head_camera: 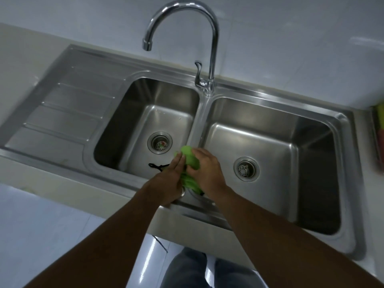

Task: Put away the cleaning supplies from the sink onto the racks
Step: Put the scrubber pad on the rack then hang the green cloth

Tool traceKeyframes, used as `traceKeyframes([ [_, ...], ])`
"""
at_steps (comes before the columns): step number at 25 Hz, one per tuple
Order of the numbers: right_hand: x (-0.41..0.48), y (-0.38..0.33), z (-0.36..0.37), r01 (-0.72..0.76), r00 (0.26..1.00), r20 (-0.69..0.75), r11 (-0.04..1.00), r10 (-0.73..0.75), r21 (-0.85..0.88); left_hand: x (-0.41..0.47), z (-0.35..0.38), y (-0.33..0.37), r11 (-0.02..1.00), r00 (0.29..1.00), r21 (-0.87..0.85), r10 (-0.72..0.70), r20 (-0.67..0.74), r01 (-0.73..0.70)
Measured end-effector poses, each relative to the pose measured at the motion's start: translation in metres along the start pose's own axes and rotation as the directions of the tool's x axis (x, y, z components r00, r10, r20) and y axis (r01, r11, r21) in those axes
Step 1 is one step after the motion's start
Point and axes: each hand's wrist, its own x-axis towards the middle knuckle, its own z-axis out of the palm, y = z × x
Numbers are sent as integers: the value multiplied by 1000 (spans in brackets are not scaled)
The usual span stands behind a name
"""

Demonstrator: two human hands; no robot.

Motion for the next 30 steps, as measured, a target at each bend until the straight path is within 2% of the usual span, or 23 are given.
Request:
traceKeyframes([
  [2,1,-4,3,-50,998,-33,997,52,61,1,-2,-3,1000,1000,-15,20,-1,-20],
  [4,3,-6,0,-102,995,-7,992,103,78,1,-1,-5,998,998,-25,54,-41,-55],
  [6,5,-6,-7,-153,988,6,983,153,101,2,-1,-3,993,984,-44,104,-147,-111],
  [8,7,0,-19,-221,971,-59,965,230,139,5,-1,0,989,931,20,143,-336,-145],
  [10,9,8,-40,-302,930,-148,929,336,214,11,-6,10,987,898,152,112,-426,-51],
  [11,10,13,-51,-323,910,-172,906,377,275,17,-7,15,981,906,194,73,-417,10],
  [12,8,16,-65,-310,905,-174,881,389,358,20,-10,25,986,929,157,6,-370,56],
  [13,5,21,-79,-273,914,-156,851,376,449,26,-13,39,996,947,-31,-91,-309,85],
  [14,1,24,-92,-227,932,-128,822,339,523,31,-17,55,929,958,-358,-183,-219,96],
  [15,-5,26,-102,-196,947,-97,788,307,583,36,-21,70,706,966,-703,-231,-113,86],
  [16,-12,30,-113,-181,954,-83,772,289,609,44,-22,87,429,972,-902,-225,-70,35],
  [17,-21,35,-123,-169,959,-73,756,275,633,52,-25,103,228,977,-973,-200,-75,-28],
  [18,-31,44,-131,-155,964,-67,748,258,645,59,-28,117,118,982,-990,-167,-92,-73],
  [19,-40,50,-140,-149,966,-59,732,250,665,65,-30,132,73,988,-993,-119,-96,-88],
  [21,-59,65,-154,-167,967,-28,717,252,677,74,-33,158,114,996,-990,-25,-91,-88],
  [23,-72,77,-165,-171,962,-19,657,272,735,82,-31,178,224,995,-971,68,-75,-88],
  [24,-75,79,-173,-152,958,-20,567,286,810,84,-29,186,258,993,-963,108,-50,-76],
  [27,-71,92,-201,-73,948,40,95,316,993,88,-25,206,303,988,-951,155,-6,-53],
  [28,-69,96,-211,-63,948,58,5,314,998,90,-24,211,335,988,-940,153,-14,-65],
  [30,-68,102,-227,-23,931,39,-48,364,999,96,-25,218,384,987,-917,148,-57,-110],
])
